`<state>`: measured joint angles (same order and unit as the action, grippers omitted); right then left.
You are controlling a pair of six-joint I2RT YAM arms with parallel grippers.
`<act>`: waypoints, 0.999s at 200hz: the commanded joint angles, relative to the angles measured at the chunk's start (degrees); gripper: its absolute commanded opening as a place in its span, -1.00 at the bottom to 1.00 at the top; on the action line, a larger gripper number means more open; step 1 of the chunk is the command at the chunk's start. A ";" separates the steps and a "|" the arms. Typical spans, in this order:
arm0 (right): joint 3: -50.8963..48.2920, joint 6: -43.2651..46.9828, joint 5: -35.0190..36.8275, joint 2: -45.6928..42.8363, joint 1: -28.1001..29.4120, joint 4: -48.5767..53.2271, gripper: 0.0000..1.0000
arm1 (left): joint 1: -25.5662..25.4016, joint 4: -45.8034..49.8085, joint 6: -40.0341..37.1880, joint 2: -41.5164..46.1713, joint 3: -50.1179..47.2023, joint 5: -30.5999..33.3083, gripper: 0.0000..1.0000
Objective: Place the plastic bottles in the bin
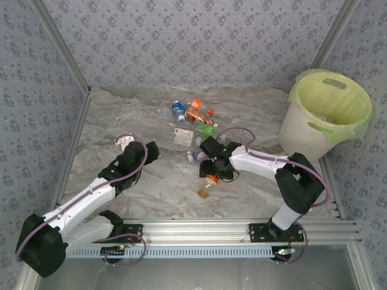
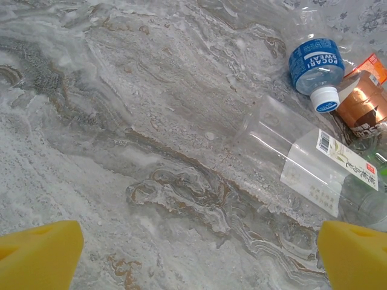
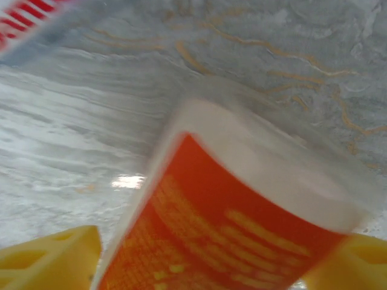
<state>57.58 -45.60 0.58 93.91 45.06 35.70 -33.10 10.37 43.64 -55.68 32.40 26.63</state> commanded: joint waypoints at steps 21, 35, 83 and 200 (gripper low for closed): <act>-2.30 -0.34 5.93 0.81 0.04 2.49 0.53 | 0.44 -0.57 1.23 0.50 -0.24 0.04 0.99; -2.81 -0.45 6.35 1.25 0.04 2.28 0.54 | 0.58 -0.62 1.29 0.07 0.06 -0.16 0.99; -5.71 1.01 8.03 1.41 -0.22 -1.73 0.54 | 0.67 -0.85 1.52 -2.18 1.30 -1.41 0.99; -8.19 14.57 9.19 -1.04 -2.32 -7.78 0.15 | 0.71 -1.58 1.36 -5.39 2.71 -3.18 0.99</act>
<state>50.83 -34.20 6.87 93.14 43.62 31.88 -32.73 9.91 44.66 -60.53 33.21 23.55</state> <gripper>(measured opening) 0.601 0.994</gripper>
